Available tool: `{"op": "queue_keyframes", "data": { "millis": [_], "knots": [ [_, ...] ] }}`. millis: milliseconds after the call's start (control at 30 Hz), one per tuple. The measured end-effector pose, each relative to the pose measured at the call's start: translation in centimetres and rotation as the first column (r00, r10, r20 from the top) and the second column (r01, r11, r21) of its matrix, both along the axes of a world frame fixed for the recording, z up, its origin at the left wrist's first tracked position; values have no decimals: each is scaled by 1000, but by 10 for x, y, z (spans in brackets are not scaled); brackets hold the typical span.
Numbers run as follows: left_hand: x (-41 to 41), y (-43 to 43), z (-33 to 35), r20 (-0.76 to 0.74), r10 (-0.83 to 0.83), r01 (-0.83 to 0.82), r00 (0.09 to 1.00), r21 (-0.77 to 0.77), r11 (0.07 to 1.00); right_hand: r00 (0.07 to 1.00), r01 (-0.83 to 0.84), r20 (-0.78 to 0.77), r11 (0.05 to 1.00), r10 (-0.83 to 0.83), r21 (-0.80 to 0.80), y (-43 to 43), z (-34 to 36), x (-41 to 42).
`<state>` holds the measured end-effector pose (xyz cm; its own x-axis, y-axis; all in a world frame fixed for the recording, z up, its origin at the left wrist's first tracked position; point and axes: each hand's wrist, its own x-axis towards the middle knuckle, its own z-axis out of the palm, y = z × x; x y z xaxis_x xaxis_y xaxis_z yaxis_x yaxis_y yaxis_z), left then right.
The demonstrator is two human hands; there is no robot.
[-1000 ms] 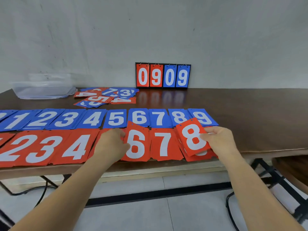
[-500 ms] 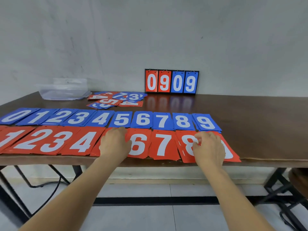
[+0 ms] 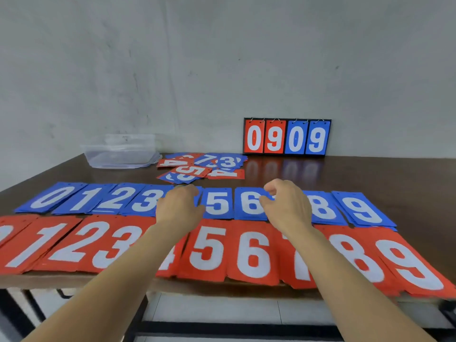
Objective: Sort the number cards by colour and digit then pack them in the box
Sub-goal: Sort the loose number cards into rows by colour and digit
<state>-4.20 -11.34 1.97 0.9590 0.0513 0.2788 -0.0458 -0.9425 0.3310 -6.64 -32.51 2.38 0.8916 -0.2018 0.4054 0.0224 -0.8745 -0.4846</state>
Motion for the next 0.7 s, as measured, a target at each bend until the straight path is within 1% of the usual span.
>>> {"op": "queue_keyframes", "data": {
  "millis": [100, 167, 333, 467, 567, 700],
  "knots": [
    [42, 41, 7, -8, 4, -4, 1000, 0, 1000, 995, -13, -94, 999, 10, -30, 33, 13, 38],
    [73, 70, 11, -8, 19, -19, 1000, -13, 1000, 989, -15, -150, 1000, 13, -11, 54, 19, 65],
    [145, 135, 16, -60, 26, -30, 998, -66, 997, 959, 37, -281, 983, 15, 179, 93, 15, 141],
    [199, 173, 10, -81, -22, 9, 996, -153, 988, 944, 109, -330, 960, -19, 257, 118, 3, 189],
    [235, 187, 5, -78, -81, 65, 994, -186, 980, 928, 158, -366, 965, -73, 209, 135, -9, 216],
    [276, 184, -1, -80, -165, 156, 983, -102, 982, 902, 204, -403, 975, -154, 83, 152, -22, 243]
  ]
}}
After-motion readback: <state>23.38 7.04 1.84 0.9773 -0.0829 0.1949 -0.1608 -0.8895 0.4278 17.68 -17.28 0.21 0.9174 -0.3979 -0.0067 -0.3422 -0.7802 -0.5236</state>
